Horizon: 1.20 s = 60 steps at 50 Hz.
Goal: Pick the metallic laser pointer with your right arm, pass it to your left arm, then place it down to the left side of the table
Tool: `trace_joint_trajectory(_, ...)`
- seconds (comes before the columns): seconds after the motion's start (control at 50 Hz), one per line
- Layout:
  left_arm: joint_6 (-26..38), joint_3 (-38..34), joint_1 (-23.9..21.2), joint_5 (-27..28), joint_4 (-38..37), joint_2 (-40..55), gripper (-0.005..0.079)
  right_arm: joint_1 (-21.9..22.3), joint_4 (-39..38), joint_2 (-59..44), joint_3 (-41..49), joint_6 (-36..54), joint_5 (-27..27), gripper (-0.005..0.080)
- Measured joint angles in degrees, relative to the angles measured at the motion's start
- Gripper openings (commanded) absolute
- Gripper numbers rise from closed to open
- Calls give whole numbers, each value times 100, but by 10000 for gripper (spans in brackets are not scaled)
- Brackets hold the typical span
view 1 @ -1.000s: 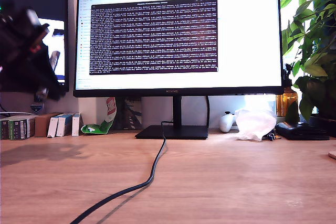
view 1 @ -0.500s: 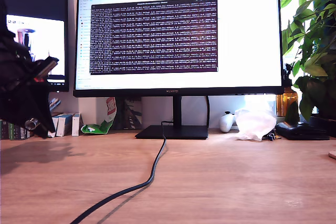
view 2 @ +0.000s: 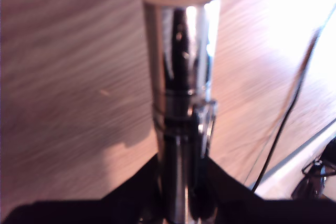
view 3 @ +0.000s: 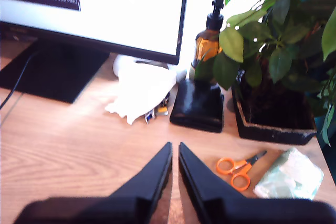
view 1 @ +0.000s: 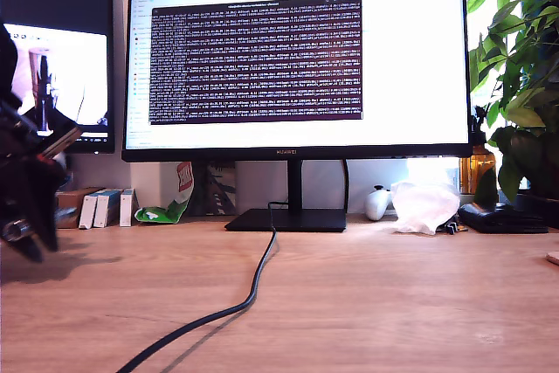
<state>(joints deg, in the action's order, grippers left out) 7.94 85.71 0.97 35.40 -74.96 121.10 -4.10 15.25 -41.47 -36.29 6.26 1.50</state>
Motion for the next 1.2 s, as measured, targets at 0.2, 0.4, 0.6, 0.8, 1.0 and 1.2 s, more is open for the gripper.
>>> trace_joint_trajectory(0.2, 15, 0, 31, -238, 11, 17, -14, -2, -24, 0, 0, 0, -2, -11)
trace_joint_trajectory(0.4, 28, 0, 26, -647, 11, 17, 134, -74, -76, 0, 0, 0, -2, -11)
trace_joint_trajectory(0.6, 28, 0, 26, -673, 13, 17, 183, -179, -133, 0, 0, 0, -4, -11)
trace_joint_trajectory(0.8, 28, 0, 26, -686, 13, 17, 225, -201, -170, 0, 0, 0, -4, -11)
trace_joint_trajectory(1.0, 44, 0, 26, -686, -240, 17, 202, -201, -170, 0, 0, 0, -4, -11)
trace_joint_trajectory(1.2, 114, 162, 39, -702, -299, 17, -21, -201, -173, 0, 0, 0, -4, -11)
